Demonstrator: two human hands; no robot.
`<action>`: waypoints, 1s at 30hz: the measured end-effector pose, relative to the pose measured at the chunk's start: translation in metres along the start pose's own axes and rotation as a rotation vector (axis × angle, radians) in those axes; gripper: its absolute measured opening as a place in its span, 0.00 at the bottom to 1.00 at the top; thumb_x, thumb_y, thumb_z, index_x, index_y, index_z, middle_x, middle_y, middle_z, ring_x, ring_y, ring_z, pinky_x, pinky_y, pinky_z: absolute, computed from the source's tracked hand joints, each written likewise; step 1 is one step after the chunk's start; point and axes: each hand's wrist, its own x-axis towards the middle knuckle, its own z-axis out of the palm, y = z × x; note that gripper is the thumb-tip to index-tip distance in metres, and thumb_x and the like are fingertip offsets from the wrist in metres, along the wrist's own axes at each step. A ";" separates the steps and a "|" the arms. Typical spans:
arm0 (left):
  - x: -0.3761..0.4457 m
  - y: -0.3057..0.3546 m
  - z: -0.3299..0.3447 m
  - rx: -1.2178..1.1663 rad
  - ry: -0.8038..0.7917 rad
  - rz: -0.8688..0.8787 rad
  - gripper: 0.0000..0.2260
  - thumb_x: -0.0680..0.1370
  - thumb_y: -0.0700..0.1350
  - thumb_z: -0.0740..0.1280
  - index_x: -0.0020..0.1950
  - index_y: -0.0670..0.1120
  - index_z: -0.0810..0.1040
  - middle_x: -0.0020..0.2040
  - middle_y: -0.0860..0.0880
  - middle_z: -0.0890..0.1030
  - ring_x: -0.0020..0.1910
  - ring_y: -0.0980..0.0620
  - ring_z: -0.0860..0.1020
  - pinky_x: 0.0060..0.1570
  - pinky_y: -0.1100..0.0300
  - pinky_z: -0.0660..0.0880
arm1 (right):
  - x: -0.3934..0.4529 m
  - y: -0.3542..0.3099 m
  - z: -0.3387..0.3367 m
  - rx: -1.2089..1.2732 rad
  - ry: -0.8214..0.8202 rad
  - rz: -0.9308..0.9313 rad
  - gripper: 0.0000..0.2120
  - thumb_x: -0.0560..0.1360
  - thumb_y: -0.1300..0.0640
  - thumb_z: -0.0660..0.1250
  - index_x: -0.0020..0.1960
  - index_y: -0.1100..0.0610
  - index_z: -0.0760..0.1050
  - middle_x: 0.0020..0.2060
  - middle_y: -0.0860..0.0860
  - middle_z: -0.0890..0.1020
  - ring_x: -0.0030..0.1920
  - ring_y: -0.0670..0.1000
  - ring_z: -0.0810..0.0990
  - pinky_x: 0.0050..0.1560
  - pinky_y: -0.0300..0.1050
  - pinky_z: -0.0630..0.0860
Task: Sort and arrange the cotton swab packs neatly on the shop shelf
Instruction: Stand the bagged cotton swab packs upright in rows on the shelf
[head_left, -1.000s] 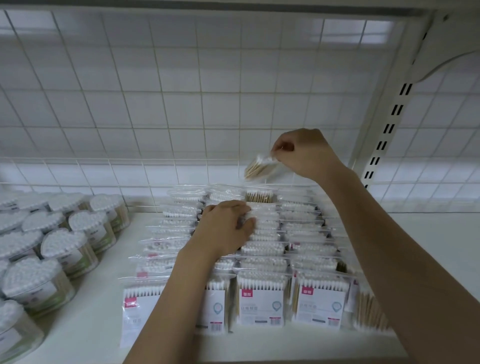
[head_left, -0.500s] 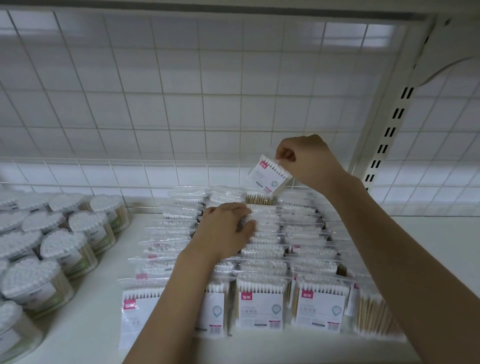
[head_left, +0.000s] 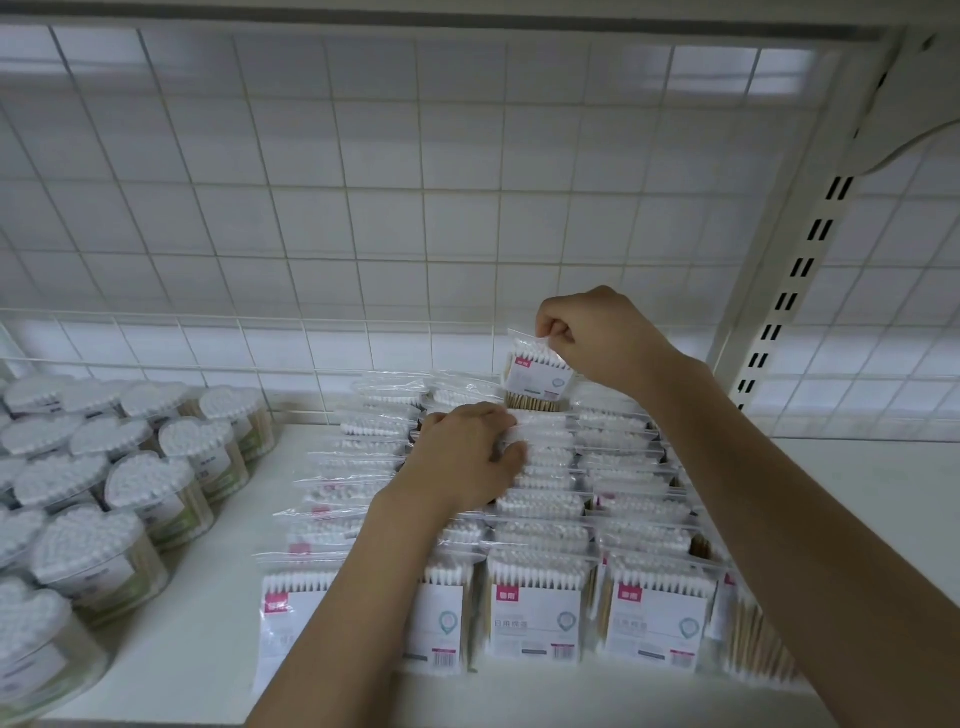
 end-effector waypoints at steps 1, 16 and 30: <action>0.001 0.001 -0.001 0.002 -0.013 -0.004 0.18 0.78 0.52 0.59 0.64 0.46 0.73 0.62 0.53 0.74 0.62 0.51 0.71 0.64 0.49 0.65 | 0.000 0.000 0.000 0.004 -0.006 -0.002 0.13 0.74 0.65 0.57 0.50 0.56 0.78 0.41 0.54 0.81 0.39 0.52 0.78 0.45 0.44 0.76; 0.002 0.003 -0.002 -0.031 0.022 -0.039 0.23 0.76 0.52 0.62 0.70 0.50 0.66 0.62 0.52 0.75 0.62 0.50 0.70 0.65 0.49 0.62 | -0.009 0.006 -0.003 0.080 0.009 -0.046 0.12 0.74 0.67 0.58 0.48 0.58 0.79 0.34 0.48 0.77 0.37 0.50 0.77 0.44 0.44 0.76; 0.000 0.002 0.002 0.052 0.043 -0.036 0.19 0.76 0.54 0.61 0.66 0.49 0.72 0.66 0.55 0.72 0.65 0.52 0.68 0.63 0.53 0.60 | -0.003 0.012 0.022 -0.019 -0.069 -0.081 0.12 0.76 0.64 0.56 0.50 0.55 0.77 0.42 0.54 0.81 0.41 0.53 0.79 0.46 0.50 0.77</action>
